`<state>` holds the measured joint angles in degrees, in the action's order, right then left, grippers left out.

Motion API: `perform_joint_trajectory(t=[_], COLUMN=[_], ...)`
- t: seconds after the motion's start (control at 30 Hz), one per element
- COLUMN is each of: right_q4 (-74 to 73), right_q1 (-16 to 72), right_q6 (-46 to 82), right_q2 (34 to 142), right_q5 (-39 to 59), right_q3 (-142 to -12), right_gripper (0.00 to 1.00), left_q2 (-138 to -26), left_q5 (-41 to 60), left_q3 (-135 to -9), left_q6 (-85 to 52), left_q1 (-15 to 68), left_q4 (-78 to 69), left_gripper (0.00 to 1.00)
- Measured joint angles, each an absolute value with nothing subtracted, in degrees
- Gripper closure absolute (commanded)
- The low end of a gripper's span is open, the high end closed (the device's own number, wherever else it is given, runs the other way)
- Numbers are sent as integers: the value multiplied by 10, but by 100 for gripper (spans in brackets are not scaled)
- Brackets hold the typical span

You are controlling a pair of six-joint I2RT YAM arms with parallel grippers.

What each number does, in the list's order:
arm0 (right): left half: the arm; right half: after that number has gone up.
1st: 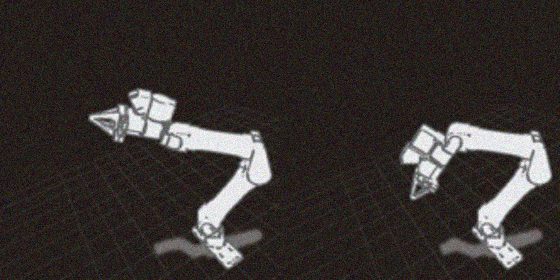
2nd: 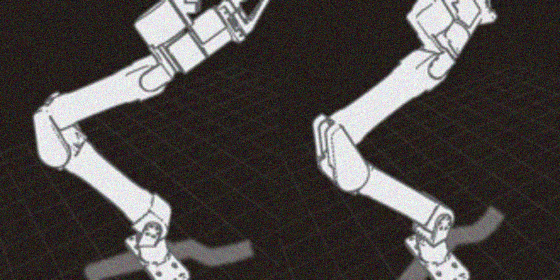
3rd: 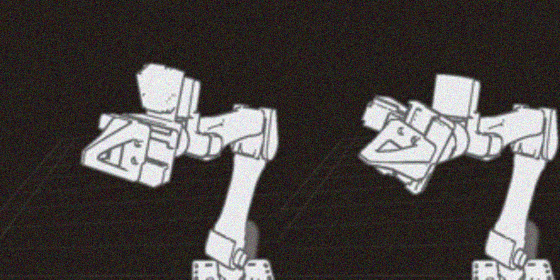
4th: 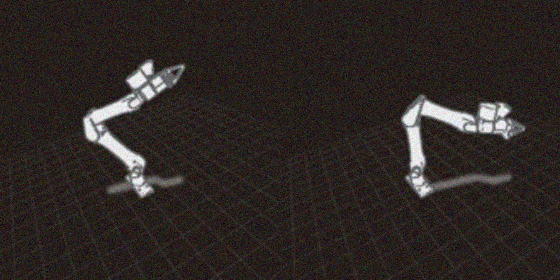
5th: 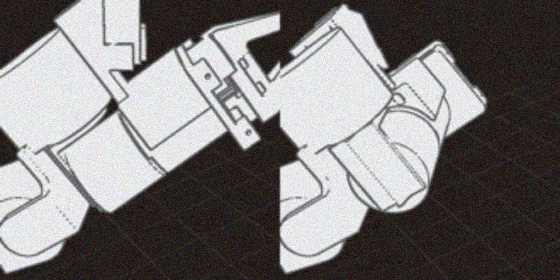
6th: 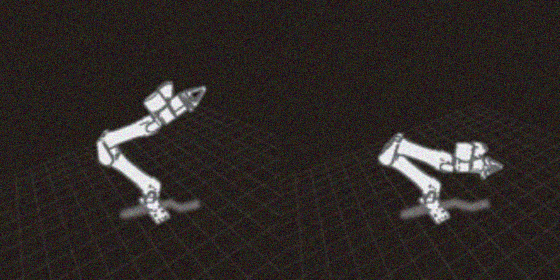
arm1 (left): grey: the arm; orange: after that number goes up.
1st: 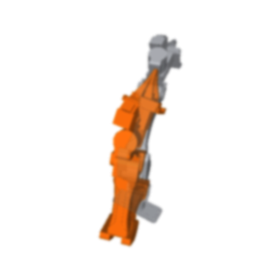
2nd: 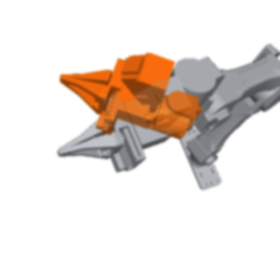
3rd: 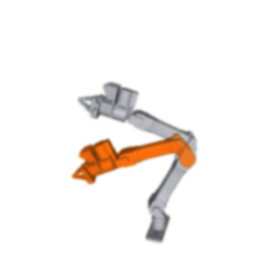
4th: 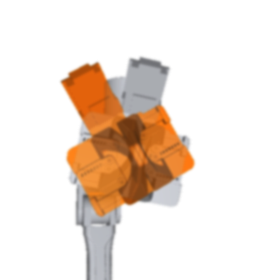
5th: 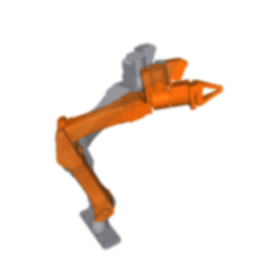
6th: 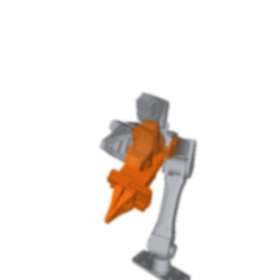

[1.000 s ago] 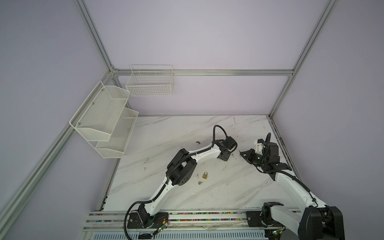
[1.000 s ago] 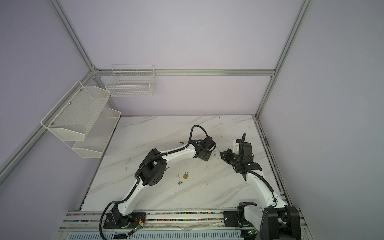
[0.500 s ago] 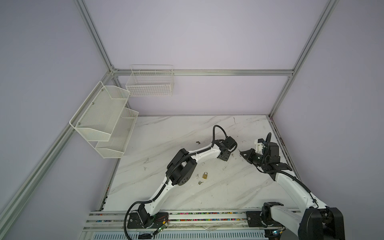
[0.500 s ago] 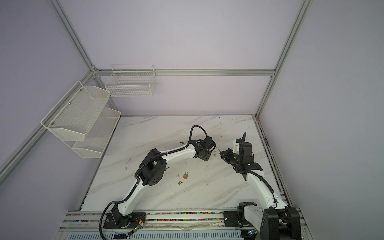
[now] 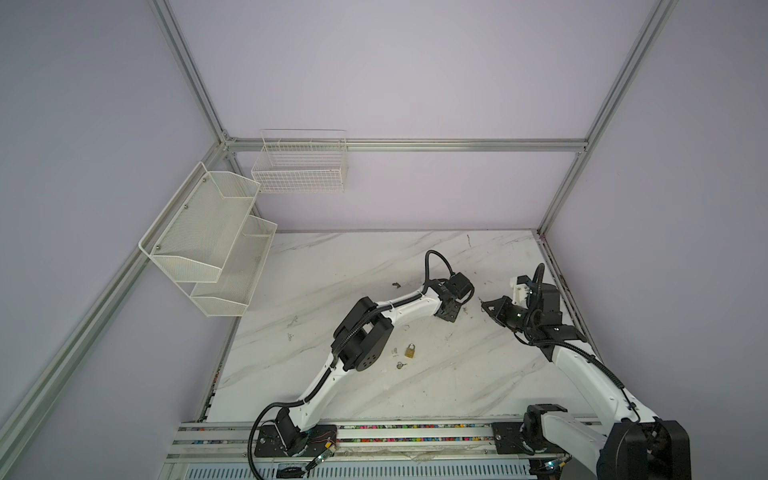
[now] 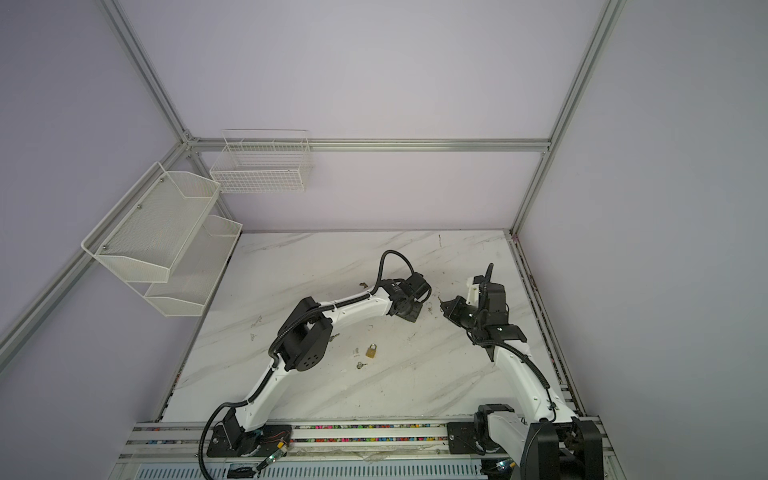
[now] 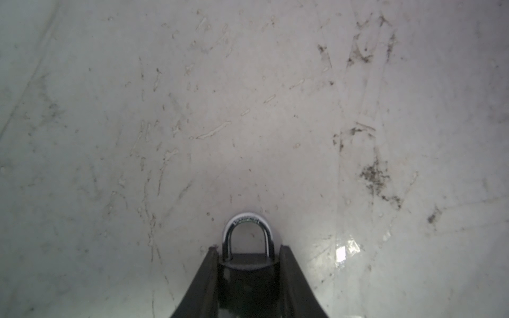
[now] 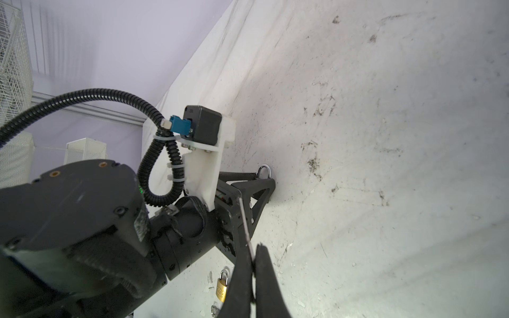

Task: Unlock with the key
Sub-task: 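Lift the black padlock with the left gripper while the right gripper raises the key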

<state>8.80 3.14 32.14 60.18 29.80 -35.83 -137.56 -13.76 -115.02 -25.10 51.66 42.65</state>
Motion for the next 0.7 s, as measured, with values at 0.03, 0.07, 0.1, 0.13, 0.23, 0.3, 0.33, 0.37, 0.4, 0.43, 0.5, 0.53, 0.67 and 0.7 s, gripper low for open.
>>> perform_joint_trajectory(t=[0.03,0.07,0.1,0.13,0.23,0.3,0.33,0.37,0.4,0.43,0.5,0.53,0.67,0.7], right_q4=[93,99,101,104,115,121,123,125,126,126,124,122,96,88], right_q1=[31,31,31,31,32,32,33,35,41,50,79,95,178,197], right_q6=[314,309,303,298,286,277,274,270,267,264,261,261,264,267], right_q2=[602,602,602,602,602,602,602,602,602,602,602,602,602,602], right_q5=[293,290,286,280,267,261,257,250,243,232,212,202,166,155], right_q3=[-363,-369,-373,-378,-388,-395,-399,-403,-408,-413,-421,-423,-424,-424], right_gripper=[100,100,100,100,100,100,100,100,100,100,100,100,100,100], left_q2=[-1374,-1372,-1369,-1366,-1338,-1297,-1275,-1242,-1213,-1173,-1108,-1084,-1001,-989], left_q5=[-138,-137,-137,-135,-126,-116,-112,-105,-99,-90,-76,-73,-66,-66], left_q3=[-1150,-1150,-1150,-1150,-1145,-1119,-1102,-1073,-1044,-1003,-934,-911,-807,-791], left_q6=[-260,-268,-277,-284,-319,-348,-364,-386,-406,-433,-477,-495,-583,-604], left_q1=[516,515,514,514,509,501,497,490,484,475,460,454,438,438], left_q4=[432,437,443,447,446,428,417,398,379,353,303,279,186,170], left_gripper=[77,78,79,79,82,87,88,88,88,88,88,89,93,95])
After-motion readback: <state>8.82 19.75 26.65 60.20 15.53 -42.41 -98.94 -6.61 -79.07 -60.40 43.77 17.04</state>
